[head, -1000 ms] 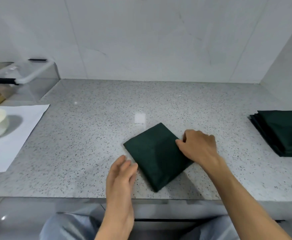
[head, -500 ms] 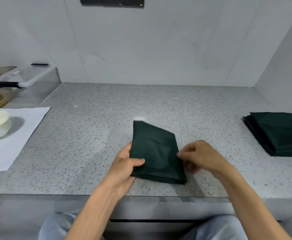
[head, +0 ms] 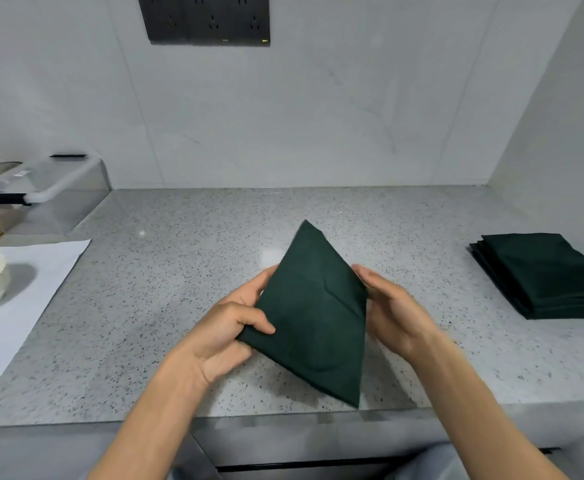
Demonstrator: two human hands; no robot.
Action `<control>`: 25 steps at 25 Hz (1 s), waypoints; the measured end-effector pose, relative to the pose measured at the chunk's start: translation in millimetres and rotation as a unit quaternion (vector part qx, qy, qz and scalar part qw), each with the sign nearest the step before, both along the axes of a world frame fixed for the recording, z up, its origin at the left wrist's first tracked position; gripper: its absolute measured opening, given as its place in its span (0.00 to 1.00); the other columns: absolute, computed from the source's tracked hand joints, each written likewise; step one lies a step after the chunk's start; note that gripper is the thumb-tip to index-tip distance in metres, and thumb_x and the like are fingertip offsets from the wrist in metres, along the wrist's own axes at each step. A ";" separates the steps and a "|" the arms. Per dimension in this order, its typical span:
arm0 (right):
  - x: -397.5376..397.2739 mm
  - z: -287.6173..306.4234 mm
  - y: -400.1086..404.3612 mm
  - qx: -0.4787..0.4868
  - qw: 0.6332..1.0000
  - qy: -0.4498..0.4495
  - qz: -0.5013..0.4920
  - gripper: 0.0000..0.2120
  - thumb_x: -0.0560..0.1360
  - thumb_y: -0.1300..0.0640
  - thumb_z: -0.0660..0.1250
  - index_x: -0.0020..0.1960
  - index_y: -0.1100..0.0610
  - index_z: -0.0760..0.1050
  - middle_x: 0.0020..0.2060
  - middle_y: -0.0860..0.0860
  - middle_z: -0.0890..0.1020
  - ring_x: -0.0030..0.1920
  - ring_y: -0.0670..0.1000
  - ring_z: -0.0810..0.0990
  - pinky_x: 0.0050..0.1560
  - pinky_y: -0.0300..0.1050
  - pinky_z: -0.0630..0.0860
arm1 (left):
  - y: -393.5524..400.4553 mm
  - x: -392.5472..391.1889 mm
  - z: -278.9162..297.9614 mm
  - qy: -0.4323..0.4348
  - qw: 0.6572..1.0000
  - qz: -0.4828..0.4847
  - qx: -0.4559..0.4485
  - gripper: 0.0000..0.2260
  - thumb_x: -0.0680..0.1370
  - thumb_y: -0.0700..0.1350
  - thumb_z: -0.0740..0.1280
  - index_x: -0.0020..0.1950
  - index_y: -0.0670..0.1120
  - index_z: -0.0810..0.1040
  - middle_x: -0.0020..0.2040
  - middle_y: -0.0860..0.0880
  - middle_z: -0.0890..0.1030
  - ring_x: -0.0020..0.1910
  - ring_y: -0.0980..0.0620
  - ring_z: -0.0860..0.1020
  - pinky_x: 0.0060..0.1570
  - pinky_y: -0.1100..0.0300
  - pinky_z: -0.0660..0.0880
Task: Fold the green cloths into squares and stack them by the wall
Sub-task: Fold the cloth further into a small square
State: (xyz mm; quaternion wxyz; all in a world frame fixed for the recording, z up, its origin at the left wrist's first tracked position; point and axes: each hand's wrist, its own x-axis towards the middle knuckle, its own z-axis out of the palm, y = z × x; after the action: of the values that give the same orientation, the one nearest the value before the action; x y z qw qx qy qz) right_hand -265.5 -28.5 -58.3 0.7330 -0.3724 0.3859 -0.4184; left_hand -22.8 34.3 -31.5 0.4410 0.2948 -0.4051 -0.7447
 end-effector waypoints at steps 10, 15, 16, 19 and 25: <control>-23.5 6.8 -22.4 -0.087 0.973 0.147 0.154 0.26 0.70 0.52 0.75 0.62 0.66 0.76 0.61 0.64 0.79 0.59 0.58 0.79 0.64 0.54 0.74 | -51.9 9.1 16.3 -0.123 0.990 -0.002 0.068 0.33 0.69 0.23 0.51 0.67 0.44 0.78 0.62 0.38 0.80 0.62 0.40 0.79 0.60 0.49 0.76; -3.7 2.1 -19.9 -0.008 0.982 0.188 -0.004 0.10 0.80 0.54 0.64 0.44 0.58 0.77 0.43 0.55 0.85 0.39 0.50 0.83 0.37 0.43 0.78 | -48.5 4.1 -18.7 -0.097 0.968 0.183 0.144 0.21 0.76 0.36 0.65 0.69 0.46 0.71 0.54 0.45 0.85 0.46 0.46 0.83 0.44 0.51 0.82; -0.1 0.6 -19.9 0.000 0.973 0.226 -0.040 0.11 0.81 0.54 0.63 0.42 0.56 0.76 0.42 0.54 0.84 0.38 0.49 0.82 0.34 0.42 0.77 | -41.2 0.4 -28.3 -0.090 0.968 0.195 0.134 0.24 0.76 0.37 0.67 0.69 0.52 0.67 0.54 0.46 0.85 0.48 0.45 0.83 0.46 0.49 0.82; 2.9 -10.7 -22.2 -0.029 0.927 0.347 -0.140 0.13 0.83 0.56 0.58 0.42 0.57 0.75 0.42 0.53 0.82 0.40 0.51 0.79 0.35 0.42 0.72 | -26.2 -16.8 -41.4 -0.122 0.962 0.228 0.089 0.29 0.74 0.31 0.69 0.68 0.56 0.69 0.59 0.47 0.81 0.55 0.46 0.82 0.54 0.49 0.80; -18.8 -11.2 -26.0 -0.081 0.867 0.474 -0.133 0.11 0.78 0.54 0.65 0.59 0.54 0.72 0.50 0.49 0.79 0.49 0.50 0.79 0.49 0.48 0.78 | -25.4 -56.1 -37.0 -0.138 0.937 0.290 0.135 0.27 0.72 0.29 0.69 0.66 0.50 0.71 0.57 0.49 0.79 0.57 0.48 0.79 0.61 0.47 0.76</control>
State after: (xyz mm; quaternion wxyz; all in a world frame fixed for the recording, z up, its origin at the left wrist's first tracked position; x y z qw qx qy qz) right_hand -284.3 -54.5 -69.6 0.3662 -0.5292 0.6975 -0.3152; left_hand -78.9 8.9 -68.5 0.5341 0.5559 -0.2543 -0.5840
